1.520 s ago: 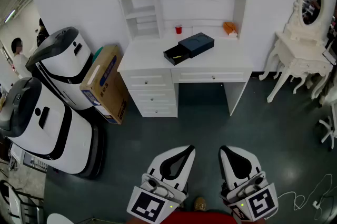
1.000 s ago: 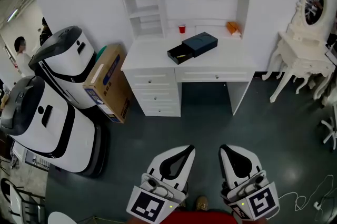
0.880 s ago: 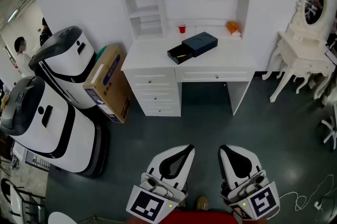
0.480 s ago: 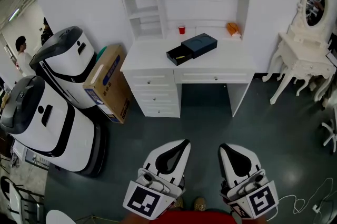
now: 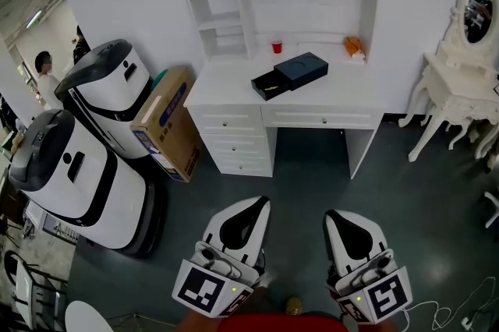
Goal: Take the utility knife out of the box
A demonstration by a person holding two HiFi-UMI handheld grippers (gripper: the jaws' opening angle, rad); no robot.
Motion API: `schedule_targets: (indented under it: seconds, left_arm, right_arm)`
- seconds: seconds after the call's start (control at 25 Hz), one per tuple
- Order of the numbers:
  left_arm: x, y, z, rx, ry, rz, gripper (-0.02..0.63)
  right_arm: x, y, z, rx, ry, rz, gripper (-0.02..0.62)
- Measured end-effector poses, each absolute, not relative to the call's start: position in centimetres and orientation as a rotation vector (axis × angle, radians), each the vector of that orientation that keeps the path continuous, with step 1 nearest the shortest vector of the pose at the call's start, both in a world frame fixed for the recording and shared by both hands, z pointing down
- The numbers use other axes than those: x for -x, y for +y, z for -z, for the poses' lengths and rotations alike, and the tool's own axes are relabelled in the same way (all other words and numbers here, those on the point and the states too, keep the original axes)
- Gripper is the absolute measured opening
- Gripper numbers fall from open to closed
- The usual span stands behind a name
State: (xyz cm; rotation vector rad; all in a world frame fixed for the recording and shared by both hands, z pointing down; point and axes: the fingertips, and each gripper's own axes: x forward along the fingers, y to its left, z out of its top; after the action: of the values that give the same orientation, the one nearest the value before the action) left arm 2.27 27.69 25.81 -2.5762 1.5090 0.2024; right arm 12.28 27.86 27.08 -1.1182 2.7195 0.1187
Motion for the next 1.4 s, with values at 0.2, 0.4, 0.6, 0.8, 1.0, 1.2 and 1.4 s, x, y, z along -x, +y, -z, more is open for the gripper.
schedule_targets:
  seconds: [0.2,0.4,0.6,0.8,1.0,1.2,1.4]
  left_arm:
    - [-2.2,25.7,-26.9,2.583,1.536,-0.161,0.009]
    - [-0.5,21.6,-26.8,2.537,1.551,-0.233,0.009]
    - [1.5,15.7,-27.7,2.558,1.54,-0.187,0.009]
    - [4.3,8.7,-27.5,2.583,1.505,-0.152,0.009]
    - [7.5,2.1,-27.4,2.567,1.478,-0.19,0.009]
    - [10.2,-3.1,-27.6,2.6,1.461,-0.178,0.008]
    - [10.9,-6.9,-29.3,2.663,1.434,-0.067,0.009]
  right_arm:
    - [-12.1,25.6,-27.3,1.1,2.727,-0.124,0.002]
    - [-11.4,21.7,-28.0,1.116,2.738,-0.134,0.002]
    - [-9.9,15.7,-28.3,1.164,2.74,-0.139,0.002]
    - [-7.9,8.8,-27.6,1.216,2.724,-0.147,0.002]
    - [-5.4,2.7,-27.6,1.248,2.708,-0.161,0.002]
    - [-3.0,-2.1,-27.5,1.293,2.706,-0.172,0.002]
    - [-1.7,-6.2,-28.8,1.341,2.726,-0.159,0.002]
